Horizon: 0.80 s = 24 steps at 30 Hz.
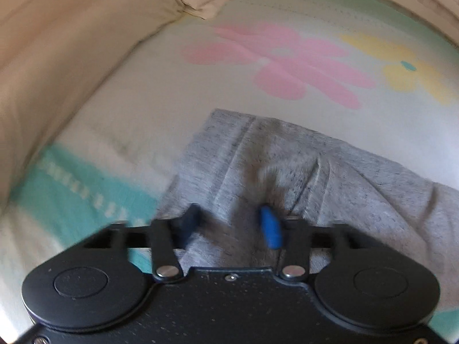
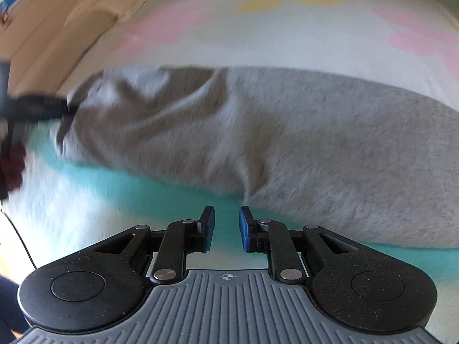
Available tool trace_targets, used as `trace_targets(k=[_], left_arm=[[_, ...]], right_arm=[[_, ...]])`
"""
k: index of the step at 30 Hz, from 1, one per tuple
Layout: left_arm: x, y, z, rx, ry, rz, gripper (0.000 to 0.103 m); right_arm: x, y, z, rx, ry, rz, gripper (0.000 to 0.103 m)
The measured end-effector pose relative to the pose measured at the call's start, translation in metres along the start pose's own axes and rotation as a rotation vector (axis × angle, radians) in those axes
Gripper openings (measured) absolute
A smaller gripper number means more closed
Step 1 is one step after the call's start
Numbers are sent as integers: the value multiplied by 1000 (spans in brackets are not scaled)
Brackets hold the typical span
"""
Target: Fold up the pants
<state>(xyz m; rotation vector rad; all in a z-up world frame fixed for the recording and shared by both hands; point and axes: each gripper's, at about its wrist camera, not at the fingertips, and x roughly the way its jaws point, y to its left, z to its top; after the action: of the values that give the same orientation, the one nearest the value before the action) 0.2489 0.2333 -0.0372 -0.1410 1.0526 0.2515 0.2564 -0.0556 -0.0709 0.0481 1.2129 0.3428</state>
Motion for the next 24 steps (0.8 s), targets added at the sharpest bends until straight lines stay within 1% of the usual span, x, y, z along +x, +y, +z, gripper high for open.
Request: trace_targets(k=[2,4,8,9,11,14,15,18,19,20,21,24], left_arm=[[-2,-1,1,1,-7,-3,38],[-3,0,1,-7,-13,-8,36],[-8,-1,-1,-25,-13,-13,34],[-7,0,-2,-29,-11,-14,34],[-4,0,0,-34,-5,-15,35],[-4,0,2,-32,-1,-13,39],[-7,1,3,-37,-1,-18,40],[-23,7,0,-42,-27,-58,42],[-29,9,-3,-40,-37,-78,46],[-36,12,-7,-38,-44,-105,50],[-43,14,-13,-36,-46,-142,50],[-57,16,-30,-27,-17,-239,52]], right_arm=[[9,11,-5,-31,21,14,19],[17,23,-6,-62,23,0,19],[28,43,5,-141,-40,-62,18],[26,44,12,-131,-72,-75,18],[23,37,25,-60,-109,-61,18],[20,18,42,80,-122,-11,18],[20,14,45,103,-124,-4,18],[22,8,48,140,-123,-1,18],[22,8,48,142,-122,-3,18],[22,9,46,142,-123,-7,18],[22,9,46,143,-124,-8,18],[24,7,49,161,-123,-6,18]])
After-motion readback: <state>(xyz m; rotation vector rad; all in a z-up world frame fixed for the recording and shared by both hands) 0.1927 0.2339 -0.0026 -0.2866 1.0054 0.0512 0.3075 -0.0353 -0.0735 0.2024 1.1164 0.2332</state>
